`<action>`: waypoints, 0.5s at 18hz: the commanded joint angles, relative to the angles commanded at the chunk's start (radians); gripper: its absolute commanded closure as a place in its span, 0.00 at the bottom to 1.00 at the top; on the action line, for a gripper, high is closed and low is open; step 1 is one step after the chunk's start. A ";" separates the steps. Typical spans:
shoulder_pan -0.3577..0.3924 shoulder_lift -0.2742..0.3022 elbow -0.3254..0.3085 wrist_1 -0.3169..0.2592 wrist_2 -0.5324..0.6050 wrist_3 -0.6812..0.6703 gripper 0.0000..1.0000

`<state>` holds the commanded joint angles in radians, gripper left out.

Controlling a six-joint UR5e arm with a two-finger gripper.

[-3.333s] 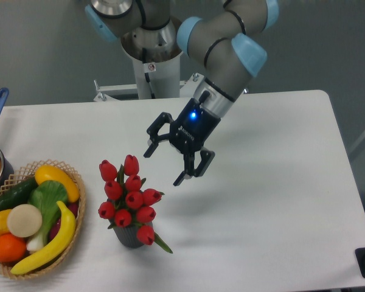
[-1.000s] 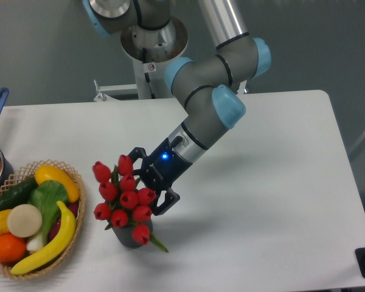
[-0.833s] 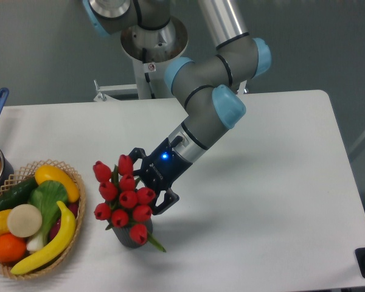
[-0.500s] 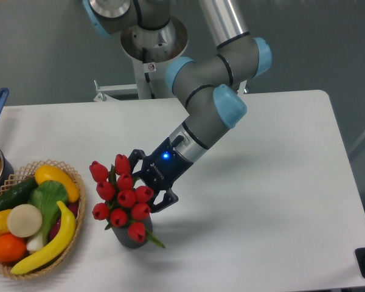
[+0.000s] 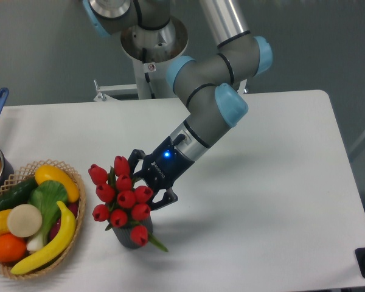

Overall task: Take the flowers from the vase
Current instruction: 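Close the gripper on the bundle of tulip stems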

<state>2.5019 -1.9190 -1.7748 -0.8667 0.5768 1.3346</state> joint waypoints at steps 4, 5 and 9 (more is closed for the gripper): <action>0.000 0.000 -0.002 0.000 -0.005 0.000 0.53; 0.002 0.000 -0.005 0.000 -0.005 0.000 0.53; 0.003 0.003 -0.009 0.000 -0.006 0.000 0.55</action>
<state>2.5050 -1.9159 -1.7840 -0.8667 0.5706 1.3346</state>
